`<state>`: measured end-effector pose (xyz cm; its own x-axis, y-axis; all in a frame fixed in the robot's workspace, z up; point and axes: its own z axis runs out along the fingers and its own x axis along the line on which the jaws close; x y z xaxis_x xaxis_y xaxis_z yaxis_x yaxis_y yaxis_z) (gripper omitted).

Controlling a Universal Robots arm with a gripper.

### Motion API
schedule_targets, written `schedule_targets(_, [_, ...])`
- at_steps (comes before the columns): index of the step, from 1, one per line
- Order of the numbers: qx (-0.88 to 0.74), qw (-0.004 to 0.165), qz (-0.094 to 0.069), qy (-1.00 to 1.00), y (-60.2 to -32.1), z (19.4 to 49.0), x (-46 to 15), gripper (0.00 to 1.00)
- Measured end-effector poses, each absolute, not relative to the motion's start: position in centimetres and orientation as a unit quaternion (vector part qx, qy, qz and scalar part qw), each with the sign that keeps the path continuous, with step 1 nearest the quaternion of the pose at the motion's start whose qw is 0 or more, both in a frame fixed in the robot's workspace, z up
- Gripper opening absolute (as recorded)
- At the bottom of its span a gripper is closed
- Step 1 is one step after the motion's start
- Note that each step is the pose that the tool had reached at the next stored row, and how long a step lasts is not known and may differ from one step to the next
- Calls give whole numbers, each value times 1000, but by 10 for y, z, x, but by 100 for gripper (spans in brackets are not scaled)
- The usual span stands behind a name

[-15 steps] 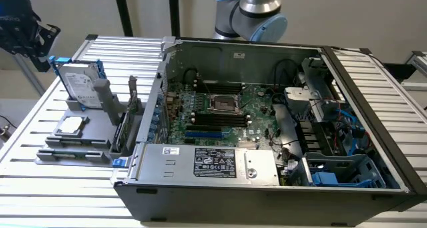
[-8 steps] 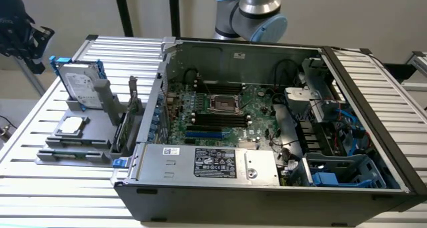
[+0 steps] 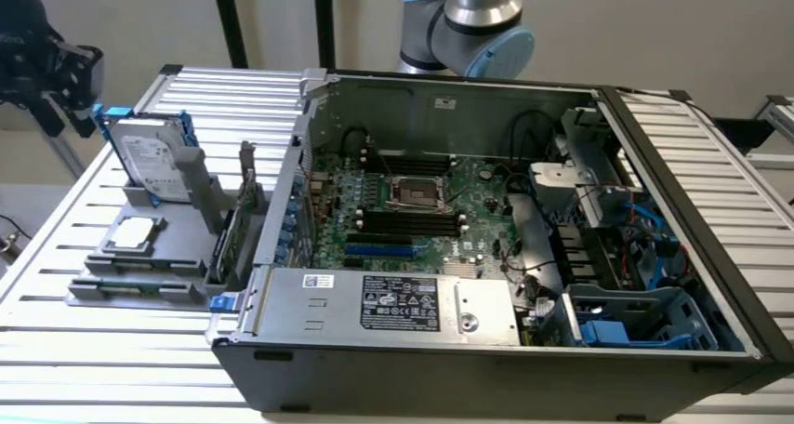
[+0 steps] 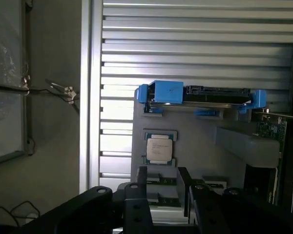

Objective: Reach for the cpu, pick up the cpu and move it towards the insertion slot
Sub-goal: 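Pick up the cpu and move it towards the insertion slot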

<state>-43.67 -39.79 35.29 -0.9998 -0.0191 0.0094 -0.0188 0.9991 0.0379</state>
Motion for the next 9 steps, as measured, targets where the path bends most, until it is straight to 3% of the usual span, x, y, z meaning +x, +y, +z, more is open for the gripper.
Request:
schedule_targets(5, [9, 5, -19, -1000, -398, 350, -437, 60])
schedule_targets(9, [9, 5, -19, -1000, -398, 343, -435, 60])
